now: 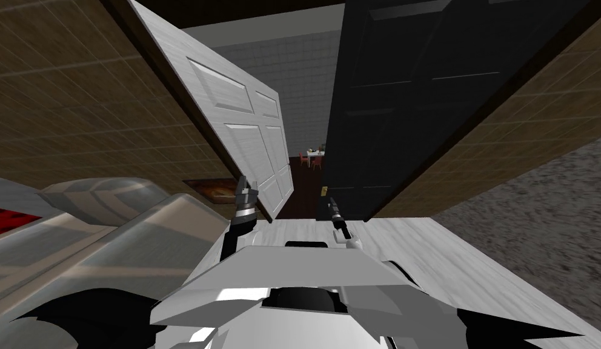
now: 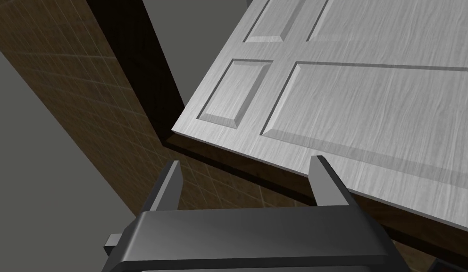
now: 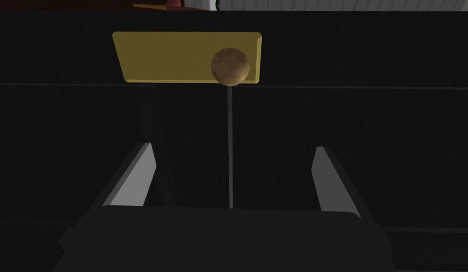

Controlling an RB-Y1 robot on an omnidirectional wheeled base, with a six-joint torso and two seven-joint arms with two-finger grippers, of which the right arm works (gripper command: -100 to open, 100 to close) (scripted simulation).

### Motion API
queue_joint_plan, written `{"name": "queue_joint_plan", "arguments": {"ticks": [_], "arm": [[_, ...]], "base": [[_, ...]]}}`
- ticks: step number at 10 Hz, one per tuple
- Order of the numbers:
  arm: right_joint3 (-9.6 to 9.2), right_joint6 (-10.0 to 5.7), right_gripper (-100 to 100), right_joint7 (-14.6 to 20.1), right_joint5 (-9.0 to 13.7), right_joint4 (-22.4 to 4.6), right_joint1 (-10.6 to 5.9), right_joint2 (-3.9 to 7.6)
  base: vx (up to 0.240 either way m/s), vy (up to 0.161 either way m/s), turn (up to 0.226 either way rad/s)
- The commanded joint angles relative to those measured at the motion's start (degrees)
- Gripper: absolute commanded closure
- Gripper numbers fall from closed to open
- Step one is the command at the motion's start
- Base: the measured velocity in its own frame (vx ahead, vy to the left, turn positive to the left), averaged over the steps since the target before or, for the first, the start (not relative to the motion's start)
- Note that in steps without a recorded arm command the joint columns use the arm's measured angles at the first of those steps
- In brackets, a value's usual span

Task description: Push the door open

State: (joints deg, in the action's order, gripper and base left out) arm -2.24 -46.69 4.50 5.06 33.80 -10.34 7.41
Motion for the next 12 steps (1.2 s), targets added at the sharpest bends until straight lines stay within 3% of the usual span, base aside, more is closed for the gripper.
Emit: {"name": "queue_joint_plan", "arguments": {"ticks": [1,10,11,12], "arm": [[0.14,-0.14,-100,-0.1,0.1,-0.1,0.04,-0.06],[0.86,-0.93,-100,-0.6,0.5,-0.8,0.22,-0.39],[0.86,-0.93,100,-0.6,0.5,-0.8,0.22,-0.39],[0.86,-0.93,100,-0.6,0.5,-0.8,0.22,-0.39]], "base": [[0.094,-0.004,0.022],[0.179,-0.008,0.023],[-0.013,0.001,0.003],[-0.024,0.0,0.006]]}}
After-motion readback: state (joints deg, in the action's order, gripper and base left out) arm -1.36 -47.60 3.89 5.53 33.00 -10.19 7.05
